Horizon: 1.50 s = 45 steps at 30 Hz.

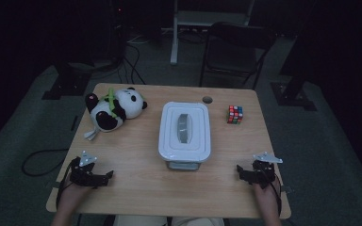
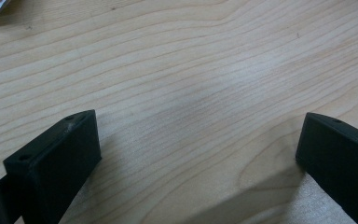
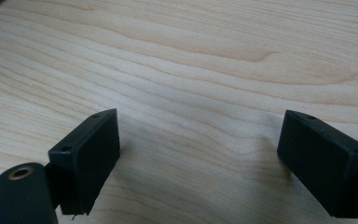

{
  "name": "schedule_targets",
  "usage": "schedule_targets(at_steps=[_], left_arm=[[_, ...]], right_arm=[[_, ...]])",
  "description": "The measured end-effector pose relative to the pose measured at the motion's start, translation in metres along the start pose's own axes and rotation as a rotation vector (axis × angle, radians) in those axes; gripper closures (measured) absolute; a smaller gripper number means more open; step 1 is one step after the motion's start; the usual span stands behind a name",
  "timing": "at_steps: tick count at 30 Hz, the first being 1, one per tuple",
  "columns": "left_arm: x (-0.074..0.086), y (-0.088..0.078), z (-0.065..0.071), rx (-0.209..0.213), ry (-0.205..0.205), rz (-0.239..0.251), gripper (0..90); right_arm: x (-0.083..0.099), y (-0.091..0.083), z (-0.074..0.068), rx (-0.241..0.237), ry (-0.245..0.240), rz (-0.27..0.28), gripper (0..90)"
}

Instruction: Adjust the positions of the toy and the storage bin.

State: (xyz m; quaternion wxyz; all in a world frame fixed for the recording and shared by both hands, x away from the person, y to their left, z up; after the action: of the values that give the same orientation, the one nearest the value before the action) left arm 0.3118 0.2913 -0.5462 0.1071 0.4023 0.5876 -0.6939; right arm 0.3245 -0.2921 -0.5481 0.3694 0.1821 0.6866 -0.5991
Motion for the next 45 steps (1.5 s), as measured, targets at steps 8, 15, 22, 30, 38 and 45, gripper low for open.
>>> schedule_targets(at_steps=[8, 15, 22, 30, 38, 45], left_arm=[[-0.003, 0.002, -0.001, 0.013, 0.003, 0.002, 0.5], [-0.009, 0.008, 0.000, 0.019, 0.011, 0.000, 0.5], [-0.026, 0.014, 0.002, 0.025, 0.028, 0.023, 0.5], [-0.049, 0.027, 0.014, 0.055, 0.069, 0.026, 0.5], [-0.074, 0.044, 0.033, 0.096, 0.110, 0.029, 0.5], [-0.096, 0.066, 0.052, 0.131, 0.160, 0.017, 0.5]], right_arm=[[0.000, 0.000, 0.000, 0.003, 0.002, -0.003, 12.6], [-0.005, 0.005, -0.002, 0.031, 0.030, -0.002, 12.6], [-0.016, 0.013, -0.005, 0.016, 0.027, 0.000, 12.6], [-0.037, 0.024, -0.011, 0.011, 0.001, 0.025, 12.6], [-0.058, 0.041, -0.019, -0.010, -0.018, 0.033, 12.7], [-0.073, 0.054, -0.026, -0.031, -0.037, 0.032, 12.7]])
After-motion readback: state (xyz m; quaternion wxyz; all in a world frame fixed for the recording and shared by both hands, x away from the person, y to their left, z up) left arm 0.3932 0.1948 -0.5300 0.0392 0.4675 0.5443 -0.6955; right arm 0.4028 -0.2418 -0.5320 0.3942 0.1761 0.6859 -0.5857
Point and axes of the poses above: each handheld gripper's, and its own axes: y roughly forward along the jaws, x roughly out of its underside, z roughly to its right, the point moved 3 cm from there along y, roughly forward along the jaws
